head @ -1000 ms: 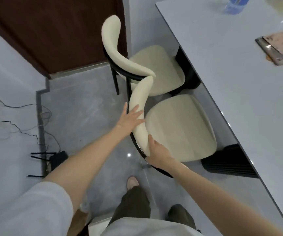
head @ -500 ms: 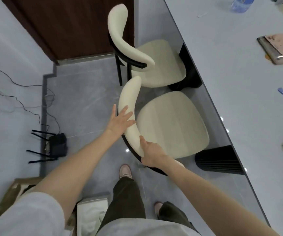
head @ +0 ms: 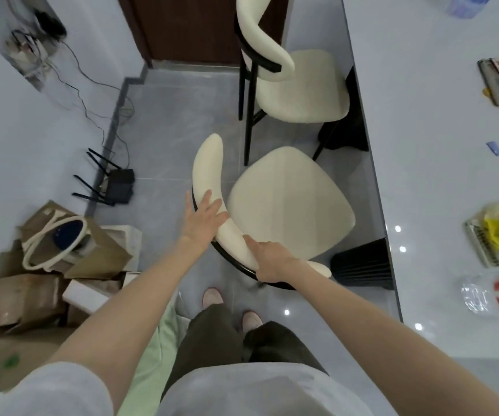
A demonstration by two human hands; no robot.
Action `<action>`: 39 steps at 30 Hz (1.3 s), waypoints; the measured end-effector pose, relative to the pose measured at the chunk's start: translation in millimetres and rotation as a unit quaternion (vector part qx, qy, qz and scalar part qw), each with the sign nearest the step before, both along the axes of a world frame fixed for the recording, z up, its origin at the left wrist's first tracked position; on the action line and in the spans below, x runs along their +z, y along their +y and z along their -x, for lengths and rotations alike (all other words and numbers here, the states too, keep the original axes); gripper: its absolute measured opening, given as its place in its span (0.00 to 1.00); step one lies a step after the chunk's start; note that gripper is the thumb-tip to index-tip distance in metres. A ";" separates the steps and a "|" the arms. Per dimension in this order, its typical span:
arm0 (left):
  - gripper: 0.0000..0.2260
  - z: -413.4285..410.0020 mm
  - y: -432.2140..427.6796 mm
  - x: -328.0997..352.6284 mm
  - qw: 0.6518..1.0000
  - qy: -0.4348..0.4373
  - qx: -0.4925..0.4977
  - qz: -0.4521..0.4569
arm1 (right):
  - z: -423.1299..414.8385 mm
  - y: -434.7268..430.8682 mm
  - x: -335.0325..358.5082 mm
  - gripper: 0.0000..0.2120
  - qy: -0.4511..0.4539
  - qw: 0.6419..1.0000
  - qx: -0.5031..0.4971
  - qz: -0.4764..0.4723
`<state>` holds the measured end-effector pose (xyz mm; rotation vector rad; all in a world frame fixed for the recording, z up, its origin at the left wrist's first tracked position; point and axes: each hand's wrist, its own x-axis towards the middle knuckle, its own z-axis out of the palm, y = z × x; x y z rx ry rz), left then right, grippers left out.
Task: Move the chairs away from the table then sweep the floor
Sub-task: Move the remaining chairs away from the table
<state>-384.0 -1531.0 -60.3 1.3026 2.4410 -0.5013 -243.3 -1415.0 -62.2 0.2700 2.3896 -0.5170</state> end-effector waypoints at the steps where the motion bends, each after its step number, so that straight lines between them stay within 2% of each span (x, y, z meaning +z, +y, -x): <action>1: 0.23 -14.4 -4.9 -0.7 1.000 -0.002 0.015 -0.008 | -11.7 -2.2 1.8 0.43 -0.004 1.000 0.007 -0.001; 6: 0.20 -71.2 -23.5 -2.0 0.998 -0.022 0.045 -0.035 | -56.5 -13.8 5.5 0.42 -0.016 0.999 0.013 -0.041; 13: 0.22 -140.7 -60.6 -1.1 0.997 -0.020 0.060 -0.051 | -116.5 -44.9 6.1 0.27 -0.033 0.996 -0.015 -0.082; 18: 0.24 -180.3 -104.3 -9.7 0.998 -0.021 0.040 -0.051 | -159.6 -78.0 -0.4 0.27 -0.012 0.993 -0.007 -0.117; 23: 0.39 -208.3 -145.7 -16.9 0.998 -0.035 -0.003 -0.048 | -192.0 -112.2 -9.9 0.27 -0.016 0.985 0.025 -0.169; 27: 0.27 -223.6 -177.9 -20.6 0.998 -0.042 0.015 -0.044 | -215.5 -137.5 -11.8 0.25 -0.018 0.977 0.059 -0.202; 30: 0.30 -247.1 -198.9 -25.2 0.996 -0.074 0.048 -0.027 | -233.8 -151.6 -8.1 0.24 -0.017 0.974 0.084 -0.212; 34: 0.31 -279.5 -220.2 -26.1 0.996 -0.069 0.061 0.003 | -260.2 -169.4 -4.1 0.25 -0.006 0.971 0.105 -0.212; 39: 0.30 -320.5 -243.7 -30.8 0.995 -0.070 0.070 -0.018 | -303.6 -189.8 -3.1 0.23 0.016 0.969 0.126 -0.211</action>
